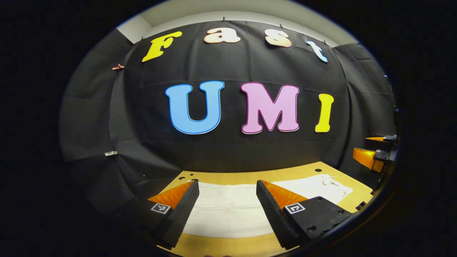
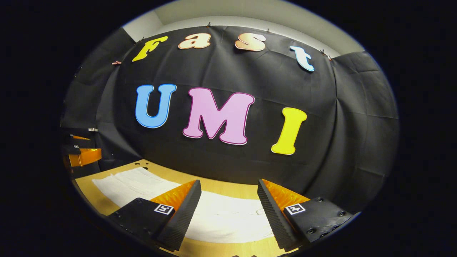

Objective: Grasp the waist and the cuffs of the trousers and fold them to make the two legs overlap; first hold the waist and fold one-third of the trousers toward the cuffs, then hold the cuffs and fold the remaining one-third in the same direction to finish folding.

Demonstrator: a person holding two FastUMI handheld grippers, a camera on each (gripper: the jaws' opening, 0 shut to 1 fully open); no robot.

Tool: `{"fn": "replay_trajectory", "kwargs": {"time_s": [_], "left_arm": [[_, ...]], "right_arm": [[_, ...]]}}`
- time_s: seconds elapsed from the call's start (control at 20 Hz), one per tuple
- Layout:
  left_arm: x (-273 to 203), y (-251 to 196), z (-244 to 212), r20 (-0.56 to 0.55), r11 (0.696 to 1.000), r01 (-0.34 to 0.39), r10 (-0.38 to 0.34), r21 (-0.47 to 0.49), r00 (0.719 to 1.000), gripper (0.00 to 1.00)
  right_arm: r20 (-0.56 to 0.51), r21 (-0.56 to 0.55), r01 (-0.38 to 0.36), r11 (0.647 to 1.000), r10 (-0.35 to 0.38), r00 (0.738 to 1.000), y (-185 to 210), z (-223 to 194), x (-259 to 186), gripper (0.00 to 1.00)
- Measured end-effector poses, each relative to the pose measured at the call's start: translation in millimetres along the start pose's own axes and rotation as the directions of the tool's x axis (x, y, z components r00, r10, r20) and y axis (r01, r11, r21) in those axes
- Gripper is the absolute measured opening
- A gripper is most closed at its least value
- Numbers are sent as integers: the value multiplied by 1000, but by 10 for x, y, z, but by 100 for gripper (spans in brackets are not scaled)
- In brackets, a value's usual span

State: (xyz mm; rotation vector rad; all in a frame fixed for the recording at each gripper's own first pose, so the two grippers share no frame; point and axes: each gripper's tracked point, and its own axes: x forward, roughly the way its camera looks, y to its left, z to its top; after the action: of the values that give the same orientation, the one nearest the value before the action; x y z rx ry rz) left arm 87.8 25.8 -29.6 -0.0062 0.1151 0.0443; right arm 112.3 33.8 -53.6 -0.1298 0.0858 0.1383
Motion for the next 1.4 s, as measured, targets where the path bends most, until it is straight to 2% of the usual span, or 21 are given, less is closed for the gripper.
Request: {"fn": "replay_trajectory", "kwargs": {"time_s": [0.45, 0.65, 0.8, 0.95, 1.1, 1.25, 1.4], "left_arm": [[55, 23, -214, -54, 999, -36, 37, 18, 998, 100], [63, 63, -356, -97, 998, -58, 61, 36, 993, 100], [88, 76, -389, -113, 996, -71, 76, 47, 991, 100], [120, 102, -502, -143, 993, -78, 90, 88, 986, 100], [122, 115, -646, -186, 989, -83, 104, 119, 977, 99], [88, 114, -820, -232, 986, -83, 115, 143, 966, 98], [84, 88, -955, -279, 981, -75, 124, 180, 952, 98]], "right_arm": [[-71, -142, -13, 990, 3, 997, -526, -456, 284, 97], [-91, -298, -68, 952, 42, 995, -776, -709, 465, 97], [-139, -428, -151, 891, 100, 985, -927, -996, 582, 97], [-225, -508, -247, 825, 149, 963, -1088, -1404, 669, 97], [-320, -577, -344, 740, 183, 930, -1205, -1820, 686, 97], [-395, -608, -419, 674, 200, 897, -1382, -2188, 715, 97], [-458, -649, -492, 580, 219, 862, -1503, -2532, 691, 97]]}}
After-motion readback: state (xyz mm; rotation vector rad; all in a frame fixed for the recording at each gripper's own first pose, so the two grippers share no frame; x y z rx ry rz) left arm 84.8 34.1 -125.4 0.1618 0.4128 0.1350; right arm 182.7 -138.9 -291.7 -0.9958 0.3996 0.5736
